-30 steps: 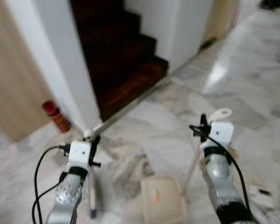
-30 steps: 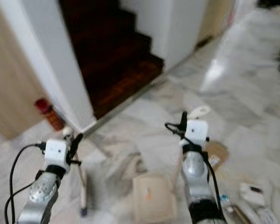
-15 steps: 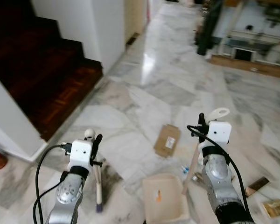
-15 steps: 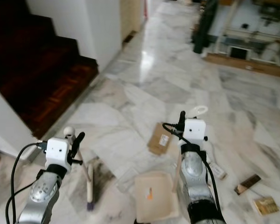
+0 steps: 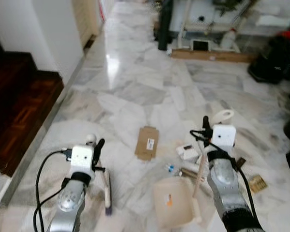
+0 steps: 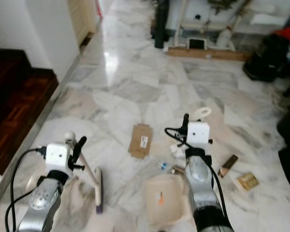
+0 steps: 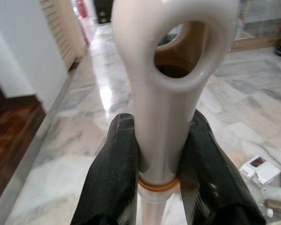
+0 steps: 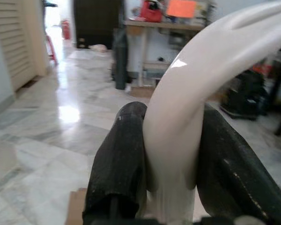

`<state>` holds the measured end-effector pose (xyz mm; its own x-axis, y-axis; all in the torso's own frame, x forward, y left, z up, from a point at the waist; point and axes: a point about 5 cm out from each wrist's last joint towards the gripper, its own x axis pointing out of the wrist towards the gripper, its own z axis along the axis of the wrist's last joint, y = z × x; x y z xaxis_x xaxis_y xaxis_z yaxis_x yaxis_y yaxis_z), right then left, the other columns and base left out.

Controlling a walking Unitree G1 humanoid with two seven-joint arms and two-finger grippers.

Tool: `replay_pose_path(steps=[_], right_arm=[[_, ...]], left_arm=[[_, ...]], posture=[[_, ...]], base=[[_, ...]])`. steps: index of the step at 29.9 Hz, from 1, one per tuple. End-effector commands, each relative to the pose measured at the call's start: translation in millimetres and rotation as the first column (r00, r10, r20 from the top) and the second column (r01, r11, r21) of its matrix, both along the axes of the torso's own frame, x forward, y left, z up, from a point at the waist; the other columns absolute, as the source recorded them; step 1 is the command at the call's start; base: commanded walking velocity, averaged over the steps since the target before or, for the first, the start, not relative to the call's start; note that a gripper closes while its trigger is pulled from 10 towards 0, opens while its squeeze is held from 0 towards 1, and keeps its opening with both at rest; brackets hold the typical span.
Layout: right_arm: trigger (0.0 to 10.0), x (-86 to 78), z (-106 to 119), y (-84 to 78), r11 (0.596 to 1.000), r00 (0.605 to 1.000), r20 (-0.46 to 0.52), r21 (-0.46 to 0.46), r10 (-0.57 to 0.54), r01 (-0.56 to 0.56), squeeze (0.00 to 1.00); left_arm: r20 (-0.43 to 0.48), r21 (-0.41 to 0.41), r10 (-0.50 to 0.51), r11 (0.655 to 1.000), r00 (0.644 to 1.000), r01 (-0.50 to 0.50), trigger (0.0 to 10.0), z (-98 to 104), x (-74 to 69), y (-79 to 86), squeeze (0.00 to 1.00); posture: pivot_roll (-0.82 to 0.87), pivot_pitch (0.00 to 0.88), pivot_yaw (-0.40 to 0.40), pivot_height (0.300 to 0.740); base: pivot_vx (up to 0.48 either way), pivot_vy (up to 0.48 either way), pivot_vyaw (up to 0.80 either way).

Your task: Sweep floor

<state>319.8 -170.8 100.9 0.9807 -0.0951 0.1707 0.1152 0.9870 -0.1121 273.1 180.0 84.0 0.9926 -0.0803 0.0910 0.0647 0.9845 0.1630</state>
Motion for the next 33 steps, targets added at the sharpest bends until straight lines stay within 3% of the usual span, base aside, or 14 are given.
replay_pose_path(steps=[1,14,33], right_arm=[[10.0,-0.4,5.2,-5.0,1.0,1.0,0.027,0.008,-0.015,0.015,0.0],[10.0,-0.5,4.9,-2.6,1.0,0.999,0.03,0.017,-0.011,0.01,0.0],[10.0,-1.9,2.0,1.3,1.0,1.0,0.028,0.013,-0.003,0.003,0.0]], left_arm=[[0.023,0.0,-0.011,1.0,1.0,0.011,10.0,3.2,0.4,-3.5,0.0],[0.025,0.003,-0.009,1.0,1.0,0.009,10.0,3.4,1.0,-1.6,0.0],[0.026,-0.001,-0.006,1.0,1.0,0.006,10.0,3.4,0.0,-2.9,0.0]], posture=[[0.07,0.067,0.021,0.74],[0.07,0.054,0.023,0.74],[0.08,0.039,0.023,0.74]], base=[[0.0,0.0,-0.8],[0.0,0.0,-0.77],[0.0,0.0,0.0]])
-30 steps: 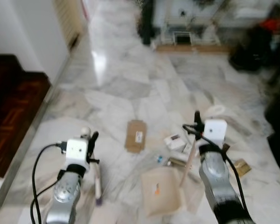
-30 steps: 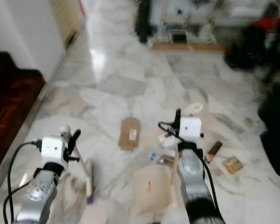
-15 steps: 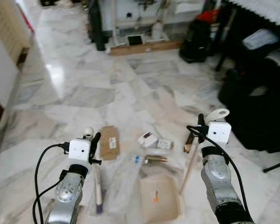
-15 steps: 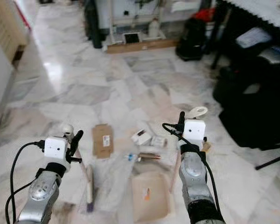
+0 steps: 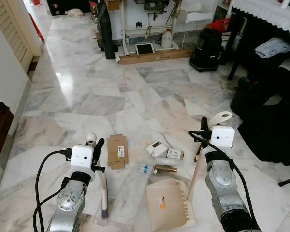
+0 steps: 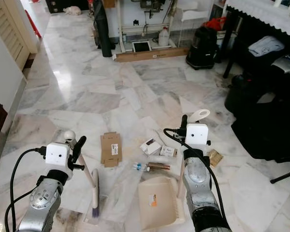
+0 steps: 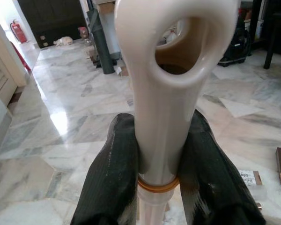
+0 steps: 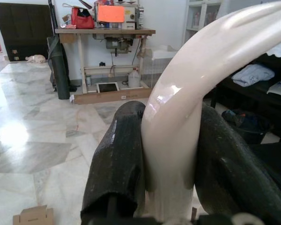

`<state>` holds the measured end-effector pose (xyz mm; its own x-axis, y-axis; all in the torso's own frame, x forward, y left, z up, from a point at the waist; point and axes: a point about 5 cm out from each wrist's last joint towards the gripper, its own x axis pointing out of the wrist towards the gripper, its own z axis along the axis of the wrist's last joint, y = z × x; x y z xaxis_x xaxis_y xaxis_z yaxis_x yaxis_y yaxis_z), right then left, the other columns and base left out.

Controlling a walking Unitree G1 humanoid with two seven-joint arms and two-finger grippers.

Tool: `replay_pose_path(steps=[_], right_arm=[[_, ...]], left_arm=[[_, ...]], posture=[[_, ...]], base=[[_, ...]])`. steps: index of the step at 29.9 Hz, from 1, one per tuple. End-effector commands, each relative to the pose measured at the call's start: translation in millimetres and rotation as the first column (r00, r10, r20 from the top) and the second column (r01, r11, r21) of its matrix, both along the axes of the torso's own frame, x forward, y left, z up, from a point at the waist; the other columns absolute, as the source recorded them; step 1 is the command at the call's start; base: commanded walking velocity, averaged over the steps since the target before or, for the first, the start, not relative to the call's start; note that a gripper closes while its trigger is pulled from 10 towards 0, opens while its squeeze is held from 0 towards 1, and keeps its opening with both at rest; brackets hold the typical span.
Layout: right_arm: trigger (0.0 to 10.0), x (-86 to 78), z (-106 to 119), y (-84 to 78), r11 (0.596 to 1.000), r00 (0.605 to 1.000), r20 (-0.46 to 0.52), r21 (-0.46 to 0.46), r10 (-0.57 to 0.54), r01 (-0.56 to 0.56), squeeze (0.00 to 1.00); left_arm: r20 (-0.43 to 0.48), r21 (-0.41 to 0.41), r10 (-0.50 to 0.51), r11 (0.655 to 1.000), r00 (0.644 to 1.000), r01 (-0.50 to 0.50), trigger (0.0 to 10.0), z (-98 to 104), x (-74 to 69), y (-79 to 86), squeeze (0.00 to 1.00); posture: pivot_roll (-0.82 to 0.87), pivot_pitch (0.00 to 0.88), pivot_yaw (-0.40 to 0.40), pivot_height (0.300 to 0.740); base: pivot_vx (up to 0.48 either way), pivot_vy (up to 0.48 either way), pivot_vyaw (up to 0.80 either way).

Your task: Sweep floor

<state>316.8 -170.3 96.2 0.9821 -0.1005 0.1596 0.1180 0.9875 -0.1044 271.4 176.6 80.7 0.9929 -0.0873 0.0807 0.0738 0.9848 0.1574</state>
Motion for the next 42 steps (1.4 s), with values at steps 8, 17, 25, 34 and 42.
replay_pose_path(steps=[8,17,25,34,42], right_arm=[[10.0,2.3,6.3,-0.8,0.999,1.0,0.03,0.04,-0.007,0.006,0.0],[10.0,1.6,7.5,0.1,1.0,0.999,0.043,0.011,-0.003,0.003,0.0],[10.0,2.6,8.4,1.0,1.0,0.999,0.046,0.013,-0.005,0.004,0.0],[10.0,2.6,5.6,3.4,1.0,0.999,0.035,0.015,-0.001,0.0,0.0],[10.0,4.5,6.9,5.0,1.0,0.999,0.039,0.026,0.005,-0.006,0.0]], left_arm=[[0.045,0.002,0.011,1.0,0.999,-0.011,10.0,8.5,2.3,0.9,0.0],[0.055,-0.013,0.005,1.0,0.998,-0.004,10.0,10.6,3.5,-1.2,0.0],[0.072,-0.01,0.012,1.0,0.997,-0.011,10.0,15.6,7.4,2.0,0.0],[0.075,-0.01,0.013,1.0,0.997,-0.012,10.0,16.6,8.8,3.5,0.0],[0.087,-0.011,0.013,1.0,0.996,-0.012,10.0,20.5,12.6,4.7,0.0]], posture=[[0.08,0.05,0.023,0.74],[0.08,0.051,0.022,0.74],[0.08,0.05,0.026,0.74],[0.08,0.045,0.034,0.74],[0.08,0.045,0.037,0.74]], base=[[0.0,0.0,-0.2],[0.0,0.0,-0.36],[0.031,0.0,0.0],[0.3,0.0,0.0],[0.348,0.0,0.0]])
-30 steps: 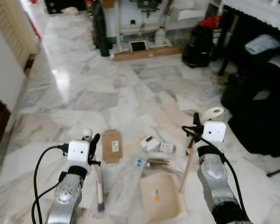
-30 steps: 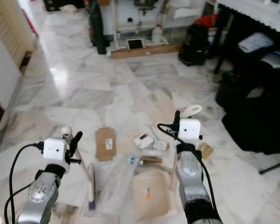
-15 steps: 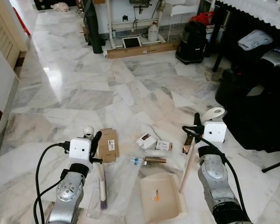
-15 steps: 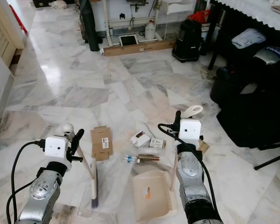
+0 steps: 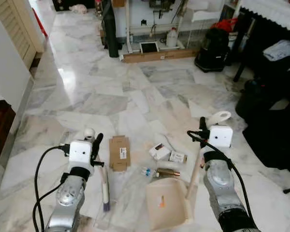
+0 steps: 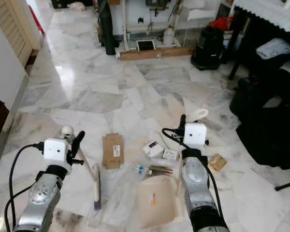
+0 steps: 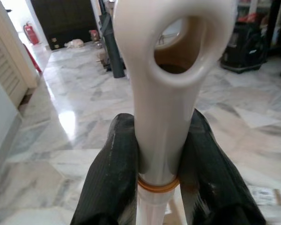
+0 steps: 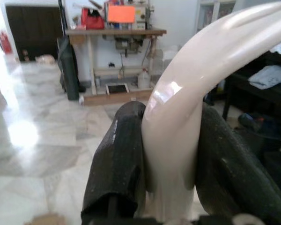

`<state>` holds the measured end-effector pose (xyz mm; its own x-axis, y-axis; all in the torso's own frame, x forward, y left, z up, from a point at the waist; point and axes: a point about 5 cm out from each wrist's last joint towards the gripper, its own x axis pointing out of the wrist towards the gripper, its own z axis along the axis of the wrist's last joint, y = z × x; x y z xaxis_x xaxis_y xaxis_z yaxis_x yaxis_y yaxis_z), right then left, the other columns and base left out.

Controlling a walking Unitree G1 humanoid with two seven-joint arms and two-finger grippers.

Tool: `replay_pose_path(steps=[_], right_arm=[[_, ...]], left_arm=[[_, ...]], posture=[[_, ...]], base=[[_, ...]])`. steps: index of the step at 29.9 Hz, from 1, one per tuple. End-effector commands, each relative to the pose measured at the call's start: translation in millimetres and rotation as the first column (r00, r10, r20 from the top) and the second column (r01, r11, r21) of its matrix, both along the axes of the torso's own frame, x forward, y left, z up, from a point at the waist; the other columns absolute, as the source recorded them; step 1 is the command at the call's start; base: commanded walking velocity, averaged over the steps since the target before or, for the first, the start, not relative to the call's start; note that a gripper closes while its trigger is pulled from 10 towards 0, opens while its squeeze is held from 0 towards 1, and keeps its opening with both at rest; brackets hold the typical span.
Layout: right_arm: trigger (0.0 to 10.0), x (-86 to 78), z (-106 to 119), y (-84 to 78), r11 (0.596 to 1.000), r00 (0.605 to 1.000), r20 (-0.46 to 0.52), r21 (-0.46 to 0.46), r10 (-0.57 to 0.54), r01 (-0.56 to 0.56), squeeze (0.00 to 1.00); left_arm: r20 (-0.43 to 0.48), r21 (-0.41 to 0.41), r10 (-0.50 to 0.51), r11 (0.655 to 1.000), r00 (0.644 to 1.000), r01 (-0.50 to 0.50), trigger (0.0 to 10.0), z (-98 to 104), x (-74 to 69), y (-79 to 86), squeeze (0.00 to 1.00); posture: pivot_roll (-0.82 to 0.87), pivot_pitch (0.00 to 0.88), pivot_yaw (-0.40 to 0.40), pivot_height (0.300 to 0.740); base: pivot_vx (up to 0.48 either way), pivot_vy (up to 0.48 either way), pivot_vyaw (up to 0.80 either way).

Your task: Sweep floor

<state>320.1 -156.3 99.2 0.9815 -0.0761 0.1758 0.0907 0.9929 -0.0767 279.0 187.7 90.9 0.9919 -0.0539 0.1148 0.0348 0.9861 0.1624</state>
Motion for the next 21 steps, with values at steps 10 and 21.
replay_pose_path(steps=[10,21], right_arm=[[10.0,-1.1,0.5,-10.4,0.999,1.0,0.007,0.015,-0.029,0.029,0.0],[10.0,-1.9,0.9,-9.6,0.999,0.999,0.019,0.013,-0.03,0.03,0.0]], left_arm=[[0.057,-0.013,-0.027,1.0,0.998,0.028,10.0,10.9,4.1,-6.4,0.0],[0.085,-0.019,-0.034,0.999,0.996,0.035,10.0,18.0,5.8,-7.4,0.0]], posture=[[0.08,0.047,0.041,0.74],[0.08,0.045,0.038,0.74]], base=[[0.353,0.0,-0.34],[0.348,0.0,-0.07]])
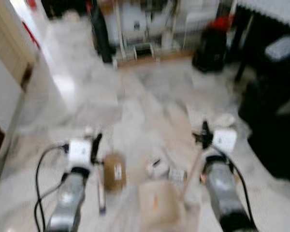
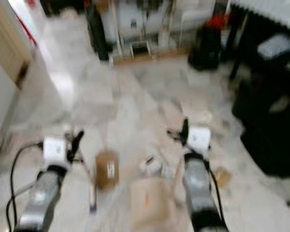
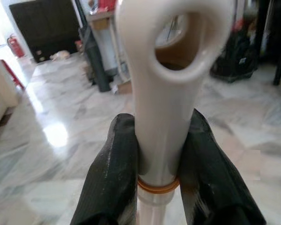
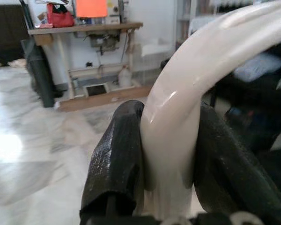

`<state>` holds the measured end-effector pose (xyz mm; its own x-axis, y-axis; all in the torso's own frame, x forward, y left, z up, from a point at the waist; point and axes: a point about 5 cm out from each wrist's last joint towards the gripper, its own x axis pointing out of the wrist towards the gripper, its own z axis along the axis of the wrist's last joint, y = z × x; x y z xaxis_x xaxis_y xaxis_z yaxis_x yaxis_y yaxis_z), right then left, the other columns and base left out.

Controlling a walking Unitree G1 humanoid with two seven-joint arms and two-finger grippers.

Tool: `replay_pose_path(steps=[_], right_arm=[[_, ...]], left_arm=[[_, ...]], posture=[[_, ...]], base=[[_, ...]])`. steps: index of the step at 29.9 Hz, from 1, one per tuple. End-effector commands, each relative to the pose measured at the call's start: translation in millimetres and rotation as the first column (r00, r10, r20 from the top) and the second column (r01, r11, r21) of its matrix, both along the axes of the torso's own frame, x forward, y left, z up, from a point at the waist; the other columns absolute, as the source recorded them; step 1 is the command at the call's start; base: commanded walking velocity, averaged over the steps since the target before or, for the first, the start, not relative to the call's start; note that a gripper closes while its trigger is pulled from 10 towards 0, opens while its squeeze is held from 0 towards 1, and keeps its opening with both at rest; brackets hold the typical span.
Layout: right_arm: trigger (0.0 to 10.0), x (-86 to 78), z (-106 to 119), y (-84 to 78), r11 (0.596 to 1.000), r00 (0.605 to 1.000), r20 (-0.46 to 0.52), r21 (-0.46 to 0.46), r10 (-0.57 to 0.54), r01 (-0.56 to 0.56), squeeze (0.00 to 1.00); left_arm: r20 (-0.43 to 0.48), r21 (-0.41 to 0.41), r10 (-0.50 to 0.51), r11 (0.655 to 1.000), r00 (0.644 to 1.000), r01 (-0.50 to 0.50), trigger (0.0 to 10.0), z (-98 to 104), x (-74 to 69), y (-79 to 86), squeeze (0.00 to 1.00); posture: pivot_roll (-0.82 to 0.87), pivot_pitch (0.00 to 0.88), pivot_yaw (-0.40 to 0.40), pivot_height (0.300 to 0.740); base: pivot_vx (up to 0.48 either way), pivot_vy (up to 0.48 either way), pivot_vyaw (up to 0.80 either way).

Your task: Sweep floor

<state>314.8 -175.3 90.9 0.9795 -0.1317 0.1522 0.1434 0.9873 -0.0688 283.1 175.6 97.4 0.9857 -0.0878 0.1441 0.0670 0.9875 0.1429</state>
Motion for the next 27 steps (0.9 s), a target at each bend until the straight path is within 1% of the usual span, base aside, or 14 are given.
replay_pose_path(steps=[1,8,13,19,27], right_arm=[[10.0,3.2,9.0,9.4,1.0,0.999,0.042,0.0,0.024,-0.024,0.0],[10.0,-3.3,2.6,7.2,1.0,1.0,0.028,-0.002,0.005,-0.005,0.0],[10.0,-7.2,-3.5,3.8,1.0,1.0,0.003,-0.012,-0.026,0.026,0.0],[10.0,-17.5,-15.2,-3.5,0.997,0.996,-0.04,-0.027,-0.076,0.075,0.0],[10.0,-24.9,-25.1,-6.4,0.996,0.993,-0.075,-0.037,-0.087,0.084,0.0]], left_arm=[[0.059,-0.001,0.001,1.0,0.998,-0.001,10.0,11.6,1.6,4.5,0.0],[0.066,-0.01,-0.011,1.0,0.998,0.012,10.0,13.2,1.1,2.5,0.0],[0.051,-0.01,-0.028,1.0,0.998,0.029,10.0,11.1,-0.3,1.0,0.0],[0.014,-0.01,-0.057,0.998,0.998,0.057,10.0,6.0,-0.9,0.6,0.0],[-0.003,-0.009,-0.068,0.998,0.998,0.068,10.0,3.7,-2.1,0.9,0.0]], posture=[[0.08,0.045,0.037,0.74],[0.08,0.046,0.04,0.74],[0.07,0.05,0.042,0.74],[0.07,0.058,0.045,0.74],[0.07,0.063,0.046,0.74]], base=[[0.307,0.0,0.0],[0.0,0.0,0.0],[0.0,0.0,0.0],[0.0,0.0,0.0],[0.0,0.0,0.0]])
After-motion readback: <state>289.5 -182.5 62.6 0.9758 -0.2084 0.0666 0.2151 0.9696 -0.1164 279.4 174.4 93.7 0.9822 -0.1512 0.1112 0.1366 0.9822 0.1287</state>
